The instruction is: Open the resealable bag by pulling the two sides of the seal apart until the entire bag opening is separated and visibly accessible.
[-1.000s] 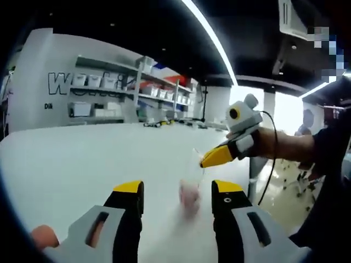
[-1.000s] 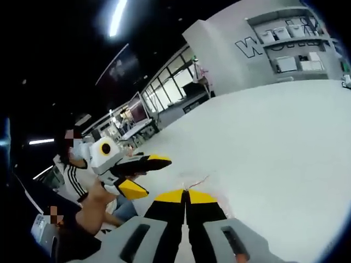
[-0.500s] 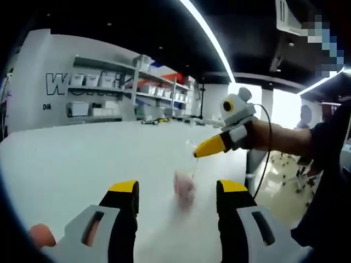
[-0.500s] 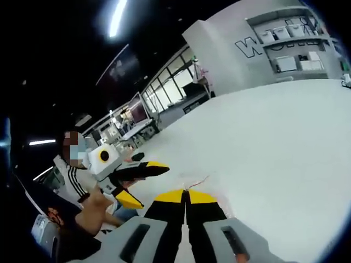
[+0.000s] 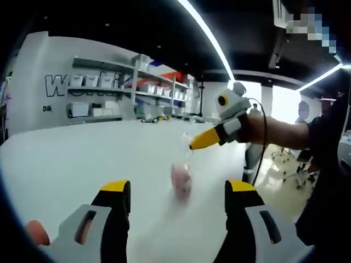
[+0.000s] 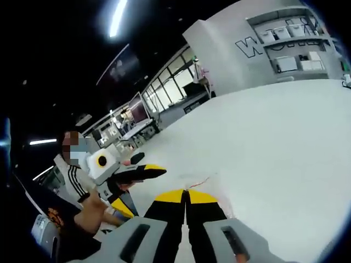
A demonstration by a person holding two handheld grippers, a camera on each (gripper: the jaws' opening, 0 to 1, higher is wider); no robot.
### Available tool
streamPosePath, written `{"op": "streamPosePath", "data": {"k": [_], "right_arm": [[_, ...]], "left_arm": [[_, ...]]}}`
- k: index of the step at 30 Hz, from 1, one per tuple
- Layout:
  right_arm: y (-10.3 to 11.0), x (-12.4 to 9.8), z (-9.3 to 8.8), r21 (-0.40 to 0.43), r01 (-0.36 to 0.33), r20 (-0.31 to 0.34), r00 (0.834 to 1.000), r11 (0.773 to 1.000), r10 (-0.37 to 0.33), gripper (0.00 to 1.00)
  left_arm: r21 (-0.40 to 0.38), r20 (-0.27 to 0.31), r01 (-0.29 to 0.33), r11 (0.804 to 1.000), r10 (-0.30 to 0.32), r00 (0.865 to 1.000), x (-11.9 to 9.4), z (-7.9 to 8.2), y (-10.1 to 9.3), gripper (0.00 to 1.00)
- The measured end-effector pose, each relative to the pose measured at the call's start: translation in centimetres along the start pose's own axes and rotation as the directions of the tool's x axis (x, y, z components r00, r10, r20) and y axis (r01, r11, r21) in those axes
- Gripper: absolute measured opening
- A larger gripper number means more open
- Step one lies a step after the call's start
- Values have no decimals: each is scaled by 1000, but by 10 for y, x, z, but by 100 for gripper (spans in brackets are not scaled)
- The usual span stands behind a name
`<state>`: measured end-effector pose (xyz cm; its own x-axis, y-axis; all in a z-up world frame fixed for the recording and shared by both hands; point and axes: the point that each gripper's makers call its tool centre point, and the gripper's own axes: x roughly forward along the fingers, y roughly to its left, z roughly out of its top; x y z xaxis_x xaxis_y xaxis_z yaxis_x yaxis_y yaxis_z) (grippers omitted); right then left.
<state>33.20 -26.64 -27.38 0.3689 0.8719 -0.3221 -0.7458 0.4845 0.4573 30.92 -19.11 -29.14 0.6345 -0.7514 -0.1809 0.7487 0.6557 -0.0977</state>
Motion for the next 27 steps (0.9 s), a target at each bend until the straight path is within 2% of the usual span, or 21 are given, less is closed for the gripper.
{"op": "streamPosePath", "data": {"k": [7,11,18,23,27], "right_arm": [[-1,0,1,-1,1,0,1000,1000,-1,0],[-1,0,3,-3,1,-1,1000,1000,-1,0],[-2,0,3,-4,1,-3,1000,1000,-1,0],[-3,-1,3,-5,4,-2,1000,1000,-4,0],[-2,0,4,-10,4,-4,1000,1000,-4,0]], "left_arm": [[0,-1,-6,1000,6,1000,-5,-4,0,79],[-8,-5,-4,1000,4,1000,-6,-11,-2,90],[-15,-10,-6,1000,6,1000,-8,-15,-2,92],[-1,-9,-16,1000,16,1000,-9,-17,-1,99],[1,-20,-13,1000,13,1000,-9,-21,-1,99]]}}
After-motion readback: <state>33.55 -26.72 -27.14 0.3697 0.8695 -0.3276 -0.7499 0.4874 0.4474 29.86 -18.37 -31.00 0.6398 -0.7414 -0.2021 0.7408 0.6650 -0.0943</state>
